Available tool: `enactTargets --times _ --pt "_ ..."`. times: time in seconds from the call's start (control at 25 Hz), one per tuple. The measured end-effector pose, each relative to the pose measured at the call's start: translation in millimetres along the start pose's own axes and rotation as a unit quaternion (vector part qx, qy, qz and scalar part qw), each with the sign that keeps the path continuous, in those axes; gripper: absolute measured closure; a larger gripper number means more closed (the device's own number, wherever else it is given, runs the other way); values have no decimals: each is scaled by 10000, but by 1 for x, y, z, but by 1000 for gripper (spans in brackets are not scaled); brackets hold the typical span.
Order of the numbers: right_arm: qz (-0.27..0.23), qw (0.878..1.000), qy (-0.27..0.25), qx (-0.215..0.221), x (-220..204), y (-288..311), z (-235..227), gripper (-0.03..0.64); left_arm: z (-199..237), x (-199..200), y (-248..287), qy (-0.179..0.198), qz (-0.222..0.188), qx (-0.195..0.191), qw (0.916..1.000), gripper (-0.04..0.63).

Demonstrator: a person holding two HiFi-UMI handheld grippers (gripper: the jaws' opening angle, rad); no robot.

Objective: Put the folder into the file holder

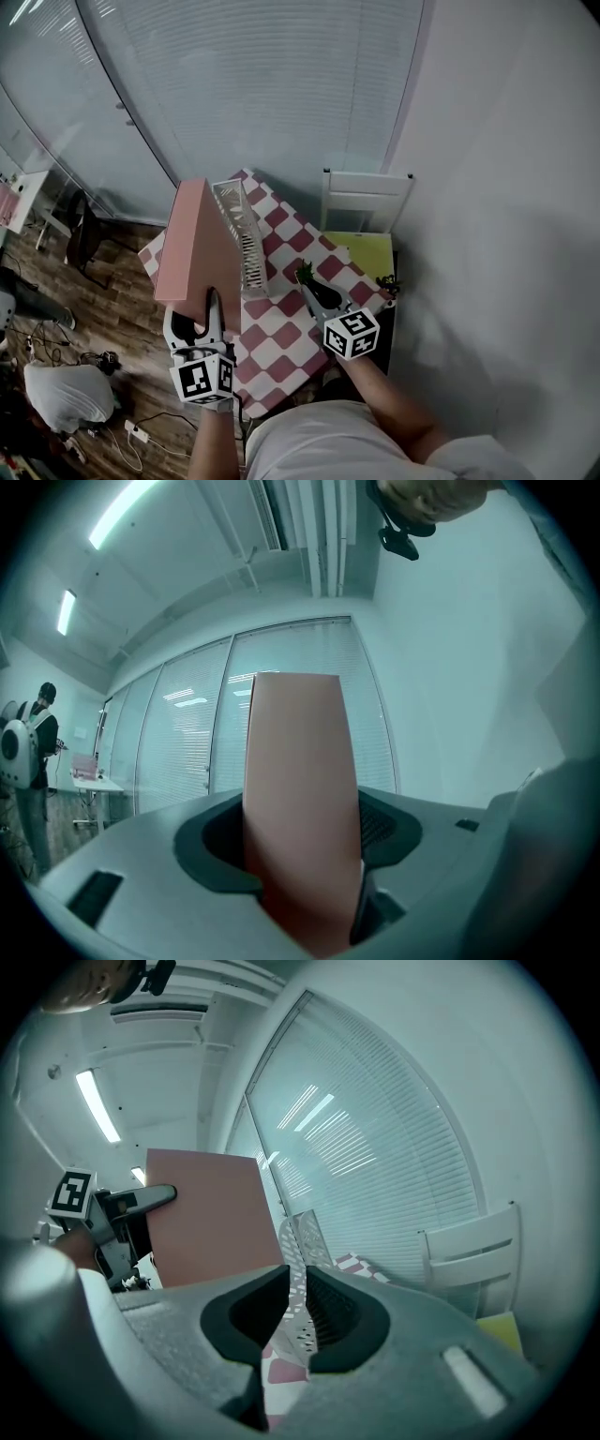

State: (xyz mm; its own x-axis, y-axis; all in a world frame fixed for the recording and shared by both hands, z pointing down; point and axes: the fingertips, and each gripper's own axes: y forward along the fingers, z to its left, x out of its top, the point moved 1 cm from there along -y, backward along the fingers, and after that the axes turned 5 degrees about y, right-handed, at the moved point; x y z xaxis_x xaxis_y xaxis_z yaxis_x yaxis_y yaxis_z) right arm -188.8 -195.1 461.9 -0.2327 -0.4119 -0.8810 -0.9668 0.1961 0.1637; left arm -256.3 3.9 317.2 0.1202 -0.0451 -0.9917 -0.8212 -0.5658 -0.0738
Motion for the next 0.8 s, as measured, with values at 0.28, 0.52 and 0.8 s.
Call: enactTargets --times 0.28,0.52,0.8 --pt "-2 9999 74 -155 7 -3 -33 578 -13 -1 30 174 -43 28 9998 325" --pt "47 9997 103 -201 10 2 -55 578 -20 0 44 376 -2 143 9992 325" --pt "45 9998 126 -147 20 15 -66 578 -18 7 46 24 -10 222 9997 325"
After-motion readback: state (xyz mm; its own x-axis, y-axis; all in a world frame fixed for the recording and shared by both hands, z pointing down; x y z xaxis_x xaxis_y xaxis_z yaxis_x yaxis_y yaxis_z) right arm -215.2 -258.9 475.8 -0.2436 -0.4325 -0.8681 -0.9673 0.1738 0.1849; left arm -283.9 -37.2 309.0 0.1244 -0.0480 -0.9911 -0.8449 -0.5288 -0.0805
